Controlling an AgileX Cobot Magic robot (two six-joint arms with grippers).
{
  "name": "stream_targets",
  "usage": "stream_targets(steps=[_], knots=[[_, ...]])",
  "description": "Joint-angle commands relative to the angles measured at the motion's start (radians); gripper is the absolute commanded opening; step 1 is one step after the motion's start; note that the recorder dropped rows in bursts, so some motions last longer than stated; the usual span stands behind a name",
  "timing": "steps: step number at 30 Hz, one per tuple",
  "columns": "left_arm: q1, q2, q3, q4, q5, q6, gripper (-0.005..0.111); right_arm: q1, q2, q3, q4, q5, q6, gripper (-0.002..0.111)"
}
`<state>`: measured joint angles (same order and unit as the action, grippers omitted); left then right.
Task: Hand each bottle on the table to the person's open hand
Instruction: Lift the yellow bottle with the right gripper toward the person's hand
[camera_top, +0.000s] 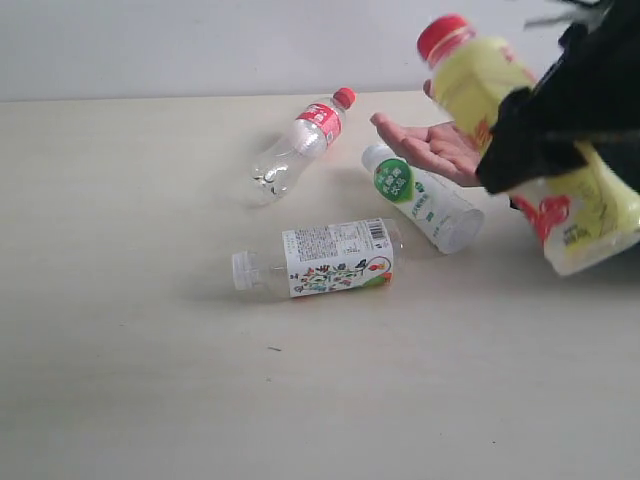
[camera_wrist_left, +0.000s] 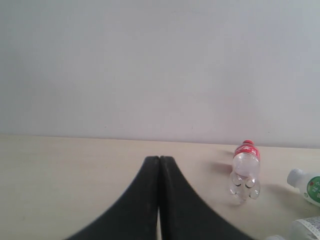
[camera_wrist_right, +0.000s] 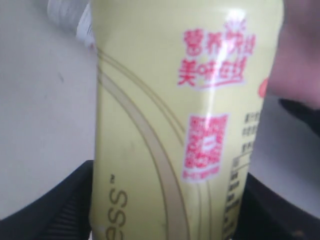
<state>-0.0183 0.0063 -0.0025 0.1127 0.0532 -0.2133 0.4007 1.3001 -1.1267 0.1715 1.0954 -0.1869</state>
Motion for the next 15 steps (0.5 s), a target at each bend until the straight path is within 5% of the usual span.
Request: stream_targets(steps=[1,15], knots=[[0.002,-0.006,0.003,0.003,-0.003,0.001,0.0,-0.081,0.035,-0.11,-0.015,0.017,0.131,0.0],[0.002,-0.006,0.003,0.003,-0.003,0.001,0.0,-0.101,0.3,-0.209,-0.001,-0.024,0.164,0.0]])
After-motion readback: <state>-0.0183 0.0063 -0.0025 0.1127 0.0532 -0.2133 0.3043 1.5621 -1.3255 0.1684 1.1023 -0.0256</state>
